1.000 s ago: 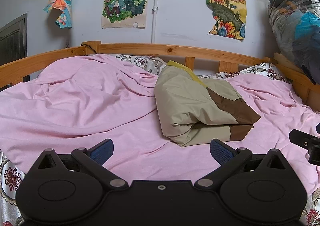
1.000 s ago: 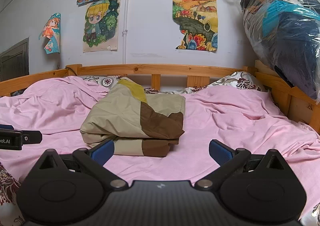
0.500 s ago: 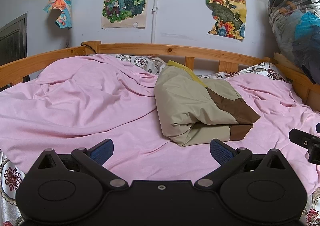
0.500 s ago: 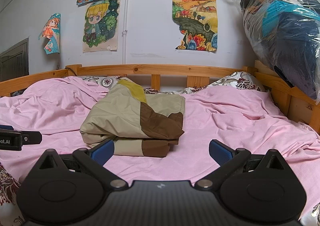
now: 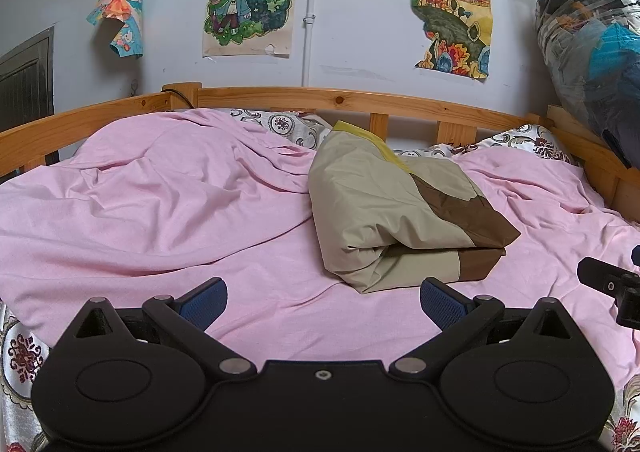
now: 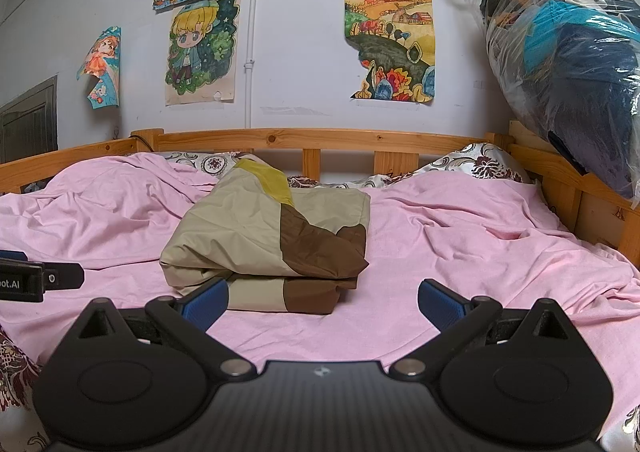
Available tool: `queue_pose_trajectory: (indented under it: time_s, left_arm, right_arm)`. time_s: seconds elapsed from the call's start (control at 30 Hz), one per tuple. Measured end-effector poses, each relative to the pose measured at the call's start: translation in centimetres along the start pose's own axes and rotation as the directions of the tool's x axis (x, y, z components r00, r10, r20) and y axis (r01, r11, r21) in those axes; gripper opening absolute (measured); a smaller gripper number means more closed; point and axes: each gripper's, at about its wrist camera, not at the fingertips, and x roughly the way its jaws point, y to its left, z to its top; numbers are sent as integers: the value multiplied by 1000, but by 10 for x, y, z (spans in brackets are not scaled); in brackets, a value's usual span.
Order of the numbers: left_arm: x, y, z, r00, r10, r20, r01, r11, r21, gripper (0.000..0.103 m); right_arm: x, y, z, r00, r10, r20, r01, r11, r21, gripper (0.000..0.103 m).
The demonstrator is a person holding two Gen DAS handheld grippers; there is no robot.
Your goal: Fold large clothes
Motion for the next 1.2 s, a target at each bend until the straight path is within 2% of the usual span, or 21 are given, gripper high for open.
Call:
queue_pose_trajectory:
  time_s: [1.03, 1.13, 1.2]
  left_arm:
    - [0, 0, 0, 1000, 1, 0, -1, 1000, 0, 102]
    - [2, -2, -1, 1000, 9, -18, -9, 1000, 7, 102]
    - [5, -4, -3, 998, 39, -51, -38, 999, 23, 102]
  right_arm:
    - [0, -2, -1, 1000, -3, -3, 3, 1000, 0, 103]
    - [0, -2, -1, 1000, -2, -2, 2, 1000, -1, 103]
    - [0, -2, -1, 1000, -1, -3, 1, 1000, -1, 103]
